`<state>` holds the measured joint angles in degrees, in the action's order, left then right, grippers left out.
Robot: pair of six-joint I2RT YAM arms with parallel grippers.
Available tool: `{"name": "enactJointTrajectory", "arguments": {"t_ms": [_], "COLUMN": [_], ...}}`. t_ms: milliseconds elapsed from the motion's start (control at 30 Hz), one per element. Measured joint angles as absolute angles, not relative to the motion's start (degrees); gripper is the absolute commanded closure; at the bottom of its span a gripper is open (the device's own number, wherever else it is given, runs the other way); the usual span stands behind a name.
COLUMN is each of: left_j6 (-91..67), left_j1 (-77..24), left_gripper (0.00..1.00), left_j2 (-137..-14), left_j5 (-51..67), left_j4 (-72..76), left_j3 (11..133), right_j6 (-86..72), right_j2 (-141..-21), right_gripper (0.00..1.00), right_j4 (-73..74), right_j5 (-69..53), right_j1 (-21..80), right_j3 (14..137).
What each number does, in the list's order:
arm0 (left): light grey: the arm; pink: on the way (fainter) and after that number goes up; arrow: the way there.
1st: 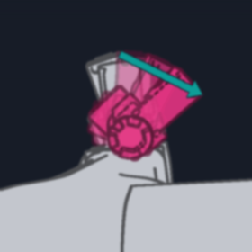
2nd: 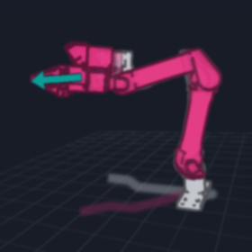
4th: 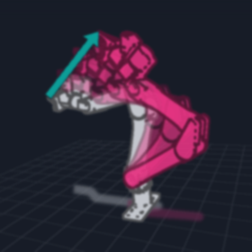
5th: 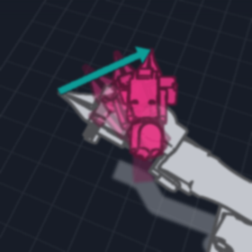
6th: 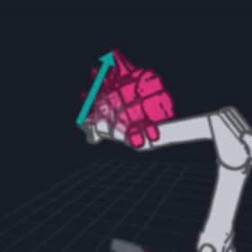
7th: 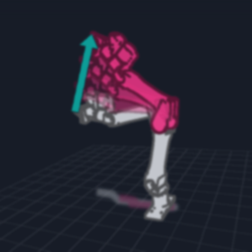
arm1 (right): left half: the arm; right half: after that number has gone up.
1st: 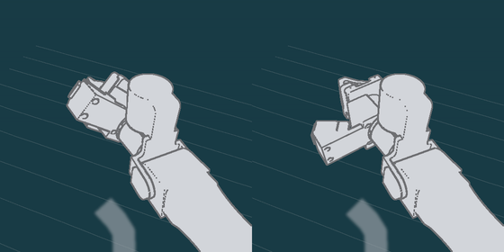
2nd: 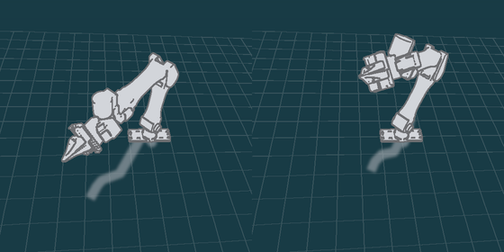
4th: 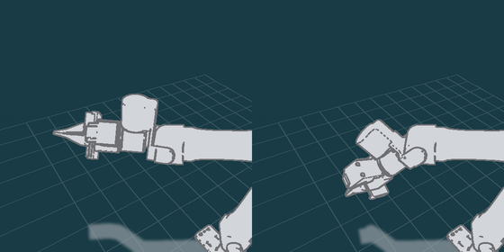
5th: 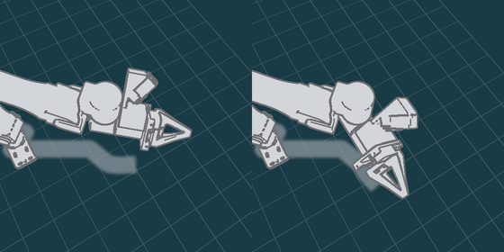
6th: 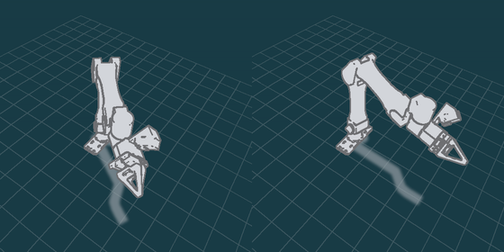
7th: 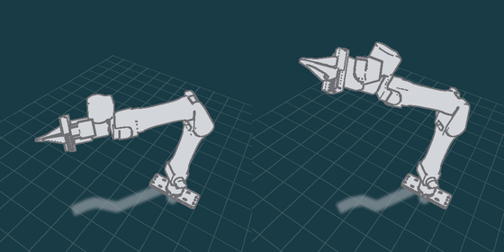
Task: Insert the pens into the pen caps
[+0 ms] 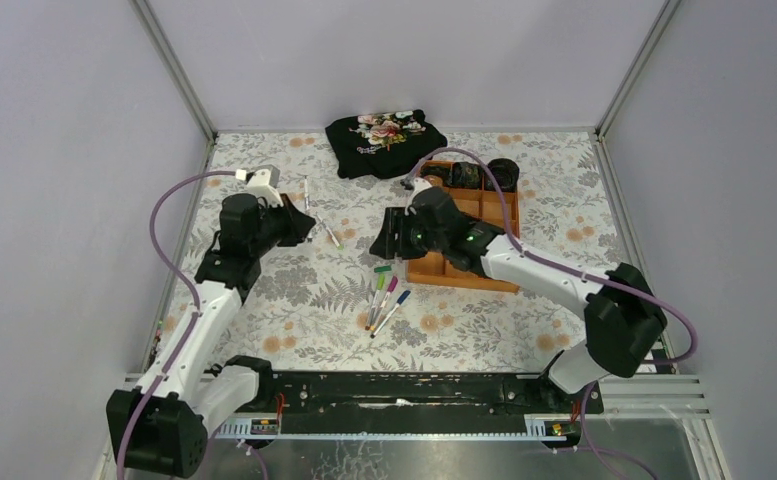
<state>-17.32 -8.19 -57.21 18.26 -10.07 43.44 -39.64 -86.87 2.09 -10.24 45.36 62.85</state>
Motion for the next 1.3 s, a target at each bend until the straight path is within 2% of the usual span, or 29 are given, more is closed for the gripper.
{"name": "enactJointTrajectory", "arguments": {"t_ms": [167,333,767,1300], "left_j6": [-17.7,-17.8,-18.0,-18.0], "left_j1": [-8.2,-8.2,-8.2,-8.2], "left_gripper": [1.00,1.00,1.00,1.00], "left_j2": [-52.6,-50.3,-50.6,-50.6], "left_j5": [10.8,7.7,7.4,7.0], "left_j4": [-11.1,-11.1,-11.1,-11.1], "left_j3": [42.1,41.8,41.5,41.5], "right_j6": [-41.4,-43.8,-47.7,-48.6], "right_j2": [-92.1,-98.2,-106.4,-113.1], "right_gripper": [0.43,0.49,0.53,0.50], "right_j4": [4.9,7.7,9.7,10.3], "right_j5": [-4.2,0.5,4.0,5.8], "right_j1": [48.4,49.8,49.8,49.8], "right_j3": [63.0,65.1,69.8,73.5]}}
